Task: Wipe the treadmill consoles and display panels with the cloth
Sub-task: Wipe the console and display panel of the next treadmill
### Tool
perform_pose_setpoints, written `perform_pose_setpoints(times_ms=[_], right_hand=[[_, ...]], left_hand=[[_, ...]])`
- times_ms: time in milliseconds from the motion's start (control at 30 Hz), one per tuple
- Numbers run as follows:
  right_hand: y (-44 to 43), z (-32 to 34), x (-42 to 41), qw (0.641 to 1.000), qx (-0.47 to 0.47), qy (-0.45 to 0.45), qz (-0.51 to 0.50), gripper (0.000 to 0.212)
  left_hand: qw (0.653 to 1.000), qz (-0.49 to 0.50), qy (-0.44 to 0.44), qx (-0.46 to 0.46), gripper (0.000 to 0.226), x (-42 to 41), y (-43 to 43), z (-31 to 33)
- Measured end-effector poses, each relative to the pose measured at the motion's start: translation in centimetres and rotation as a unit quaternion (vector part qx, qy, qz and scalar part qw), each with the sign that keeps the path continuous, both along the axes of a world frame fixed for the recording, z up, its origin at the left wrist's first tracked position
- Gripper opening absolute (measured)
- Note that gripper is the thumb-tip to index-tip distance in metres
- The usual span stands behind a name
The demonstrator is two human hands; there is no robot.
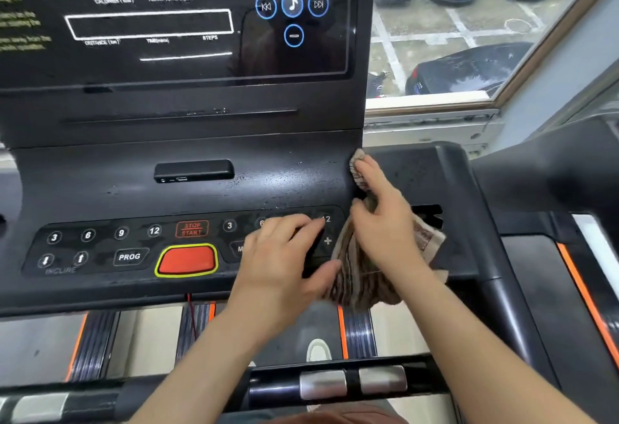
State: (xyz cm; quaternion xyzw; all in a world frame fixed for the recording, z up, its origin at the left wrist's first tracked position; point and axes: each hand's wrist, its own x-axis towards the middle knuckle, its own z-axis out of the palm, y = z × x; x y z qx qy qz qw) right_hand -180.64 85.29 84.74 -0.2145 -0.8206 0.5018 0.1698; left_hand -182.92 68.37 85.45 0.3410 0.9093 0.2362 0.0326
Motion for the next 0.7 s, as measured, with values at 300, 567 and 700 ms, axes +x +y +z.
perform_pose_setpoints(times_ms=[300, 567, 700], right_hand=[[2.4, 5.5, 0.6, 0.810, -0.553, 0.174, -0.091, 0.059], [4.7, 7.3, 1.8, 0.900, -0.427, 0.030, 0.085, 0.061], [4.8, 8.3, 0.8, 0.939, -0.335, 0.047, 0.060, 0.073]], left_hand=[[0.868, 0.064, -0.381, 0.311, 0.015, 0.4, 2.3, 3.4], [0.750, 0.109, -0.435, 0.486, 0.020, -3.5, -1.2, 8.5], [0.674, 0.207, -0.462, 0.538, 0.021, -4.6, -1.7, 8.7]])
